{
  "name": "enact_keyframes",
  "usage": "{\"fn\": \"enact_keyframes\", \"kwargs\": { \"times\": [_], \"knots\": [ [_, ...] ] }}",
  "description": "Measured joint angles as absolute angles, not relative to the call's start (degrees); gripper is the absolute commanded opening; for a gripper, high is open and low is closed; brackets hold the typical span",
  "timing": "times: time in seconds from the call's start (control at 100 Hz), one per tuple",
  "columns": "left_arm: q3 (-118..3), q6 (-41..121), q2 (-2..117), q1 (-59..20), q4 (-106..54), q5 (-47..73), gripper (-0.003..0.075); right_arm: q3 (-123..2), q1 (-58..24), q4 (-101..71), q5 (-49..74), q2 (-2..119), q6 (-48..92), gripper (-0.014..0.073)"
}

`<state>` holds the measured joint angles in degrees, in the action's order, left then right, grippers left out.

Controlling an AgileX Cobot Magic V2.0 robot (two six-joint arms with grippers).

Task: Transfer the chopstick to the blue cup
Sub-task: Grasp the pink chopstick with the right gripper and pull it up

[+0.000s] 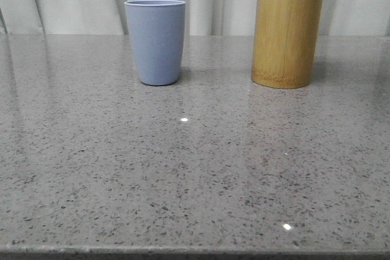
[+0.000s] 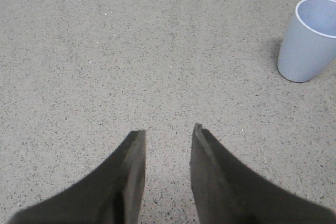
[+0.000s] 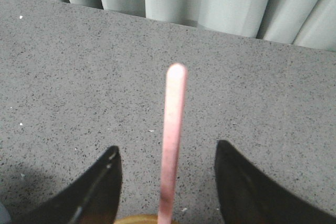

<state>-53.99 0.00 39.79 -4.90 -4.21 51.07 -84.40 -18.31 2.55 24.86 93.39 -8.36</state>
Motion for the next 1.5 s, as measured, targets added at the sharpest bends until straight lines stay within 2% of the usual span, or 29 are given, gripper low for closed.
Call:
{"fn": "enact_keyframes", "kwargs": {
  "times": [0.42, 0.58, 0.97, 1.5],
  "knots": [
    [-53.99, 0.0, 39.79, -4.9, -4.21, 51.07, 0.0207, -84.44, -18.31, 2.55, 23.87, 94.21, -8.46, 0.0009],
    [-53.99, 0.0, 39.79, -4.9, -4.21, 51.07, 0.0207, -84.44, -18.31, 2.43, 23.88, 94.21, -8.55, -0.0076],
    [-53.99, 0.0, 39.79, -4.9, -4.21, 51.07, 0.0207, -85.89, -18.31, 2.43, 23.99, 93.67, -8.55, -0.0087],
    [-53.99, 0.0, 39.79, -4.9, -4.21, 51.07, 0.0207, -100.29, -21.57, 2.43, 30.66, 88.86, -8.55, -0.0087]
  ]
}}
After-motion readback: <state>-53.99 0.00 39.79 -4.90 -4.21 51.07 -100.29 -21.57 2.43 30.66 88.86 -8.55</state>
